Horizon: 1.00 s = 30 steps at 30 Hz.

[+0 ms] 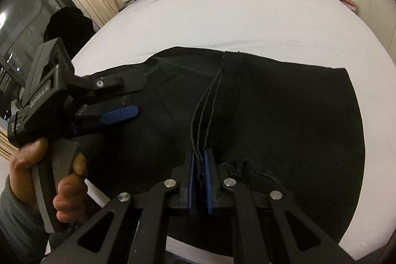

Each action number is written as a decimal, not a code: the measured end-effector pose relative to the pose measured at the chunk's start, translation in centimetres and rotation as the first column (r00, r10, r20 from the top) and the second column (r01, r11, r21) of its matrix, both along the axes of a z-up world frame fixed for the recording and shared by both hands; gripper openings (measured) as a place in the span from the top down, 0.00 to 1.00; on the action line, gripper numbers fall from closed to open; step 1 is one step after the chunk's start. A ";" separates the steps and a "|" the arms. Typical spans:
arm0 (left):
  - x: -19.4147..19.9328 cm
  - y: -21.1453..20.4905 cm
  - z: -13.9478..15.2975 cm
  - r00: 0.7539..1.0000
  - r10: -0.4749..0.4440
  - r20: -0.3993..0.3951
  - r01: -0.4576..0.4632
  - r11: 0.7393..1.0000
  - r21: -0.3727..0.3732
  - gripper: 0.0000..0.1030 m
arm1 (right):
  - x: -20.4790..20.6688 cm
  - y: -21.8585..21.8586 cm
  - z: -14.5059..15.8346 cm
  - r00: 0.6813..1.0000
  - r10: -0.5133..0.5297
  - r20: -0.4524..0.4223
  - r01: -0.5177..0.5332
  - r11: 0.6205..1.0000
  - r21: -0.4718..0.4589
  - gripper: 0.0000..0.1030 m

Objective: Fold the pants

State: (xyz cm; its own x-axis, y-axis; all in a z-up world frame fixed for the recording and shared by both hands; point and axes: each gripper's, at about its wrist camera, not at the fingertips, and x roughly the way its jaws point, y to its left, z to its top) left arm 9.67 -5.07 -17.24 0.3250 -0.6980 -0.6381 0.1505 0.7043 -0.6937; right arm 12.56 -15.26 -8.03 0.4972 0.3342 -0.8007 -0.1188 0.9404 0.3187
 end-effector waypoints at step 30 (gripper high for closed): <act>4.3 -5.5 1.7 0.971 -0.238 -0.031 0.240 0.966 0.094 0.91 | -1.4 7.1 3.2 0.981 0.109 0.160 -0.102 0.993 -0.052 0.91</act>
